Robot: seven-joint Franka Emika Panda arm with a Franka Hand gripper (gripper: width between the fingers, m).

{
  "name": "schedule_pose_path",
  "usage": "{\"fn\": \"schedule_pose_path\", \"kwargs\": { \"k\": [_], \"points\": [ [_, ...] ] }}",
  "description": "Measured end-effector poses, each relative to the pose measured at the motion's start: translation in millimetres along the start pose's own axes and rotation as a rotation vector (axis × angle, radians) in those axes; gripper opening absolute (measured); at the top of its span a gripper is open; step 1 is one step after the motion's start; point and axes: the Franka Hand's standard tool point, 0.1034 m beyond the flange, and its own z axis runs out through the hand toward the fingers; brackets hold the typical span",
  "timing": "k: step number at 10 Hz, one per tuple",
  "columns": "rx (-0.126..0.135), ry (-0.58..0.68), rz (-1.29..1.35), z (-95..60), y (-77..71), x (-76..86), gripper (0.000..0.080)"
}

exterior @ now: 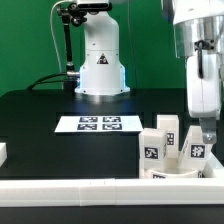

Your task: Assemble stool

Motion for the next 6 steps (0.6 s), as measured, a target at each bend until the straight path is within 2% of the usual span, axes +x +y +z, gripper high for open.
{"fn": "schedule_pose_path", "kwargs": {
  "k": [1, 2, 3, 6],
  "points": [
    [0.008, -0.014, -0.003, -10.8, -4.1, -4.1, 0.0641],
    [0.010, -0.032, -0.003, -24.8, -7.4, -10.3, 0.0647],
    [0.017, -0.038, -0.004, -28.7, -8.6, -13.1, 0.0647],
    [0.013, -0.034, -0.005, -25.4, -7.0, -11.8, 0.0648]
  ]
}}
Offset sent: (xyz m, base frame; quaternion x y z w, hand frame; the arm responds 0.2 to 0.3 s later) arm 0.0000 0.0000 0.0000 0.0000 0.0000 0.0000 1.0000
